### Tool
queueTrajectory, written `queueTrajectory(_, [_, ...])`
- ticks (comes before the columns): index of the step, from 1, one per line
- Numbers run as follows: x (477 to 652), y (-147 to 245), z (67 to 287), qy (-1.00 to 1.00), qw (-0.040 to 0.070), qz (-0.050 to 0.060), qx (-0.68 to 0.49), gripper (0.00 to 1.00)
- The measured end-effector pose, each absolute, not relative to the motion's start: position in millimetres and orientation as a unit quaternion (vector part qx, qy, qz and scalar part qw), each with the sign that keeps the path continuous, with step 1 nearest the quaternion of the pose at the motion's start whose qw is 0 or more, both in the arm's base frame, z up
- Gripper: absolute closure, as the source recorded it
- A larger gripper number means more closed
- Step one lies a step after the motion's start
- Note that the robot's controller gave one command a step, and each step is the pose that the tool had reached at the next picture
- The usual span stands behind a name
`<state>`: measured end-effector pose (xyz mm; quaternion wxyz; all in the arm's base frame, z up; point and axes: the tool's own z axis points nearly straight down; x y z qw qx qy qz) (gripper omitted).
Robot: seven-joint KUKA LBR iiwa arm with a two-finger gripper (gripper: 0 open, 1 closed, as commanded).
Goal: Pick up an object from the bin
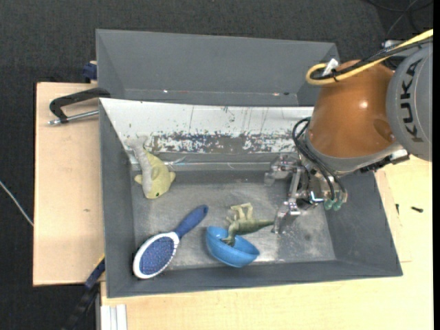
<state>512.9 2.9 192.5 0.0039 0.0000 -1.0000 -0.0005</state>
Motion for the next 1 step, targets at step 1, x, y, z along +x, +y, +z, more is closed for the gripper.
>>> queueTrajectory(1, [518.7,36.7,73.7,-0.994,-0.009,0.0,0.11,0.0])
